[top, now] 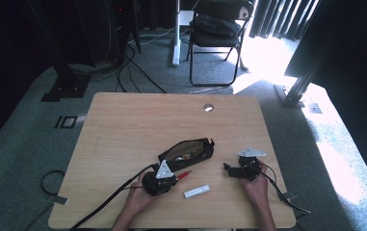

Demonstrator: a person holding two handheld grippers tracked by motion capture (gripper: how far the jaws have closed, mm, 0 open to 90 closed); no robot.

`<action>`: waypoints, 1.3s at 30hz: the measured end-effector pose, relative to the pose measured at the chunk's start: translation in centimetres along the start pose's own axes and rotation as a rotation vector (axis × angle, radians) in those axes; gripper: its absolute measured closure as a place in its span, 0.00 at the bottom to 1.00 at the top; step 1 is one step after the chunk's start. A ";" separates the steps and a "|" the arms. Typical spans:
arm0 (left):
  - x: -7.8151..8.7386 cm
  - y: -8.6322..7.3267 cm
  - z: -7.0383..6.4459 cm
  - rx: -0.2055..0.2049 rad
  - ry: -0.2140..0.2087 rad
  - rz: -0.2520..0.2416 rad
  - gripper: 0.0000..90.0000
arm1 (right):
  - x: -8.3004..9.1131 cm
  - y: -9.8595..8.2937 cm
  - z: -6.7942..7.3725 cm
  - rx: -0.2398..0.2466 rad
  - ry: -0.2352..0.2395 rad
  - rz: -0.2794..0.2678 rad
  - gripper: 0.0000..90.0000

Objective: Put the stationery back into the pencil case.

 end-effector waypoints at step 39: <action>4.0 2.6 0.3 -0.045 0.002 -0.087 0.89 | 0.0 0.0 0.0 0.000 0.000 0.000 0.21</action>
Point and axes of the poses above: each handheld gripper's, and its own axes: x roughly backward along the jaws, y roughly out of its top, z roughly to its left, the point moved 5 cm from there along -x, roughly forward along the jaws, and after that the axes turned 4 degrees about -x, right-handed, at the moved point
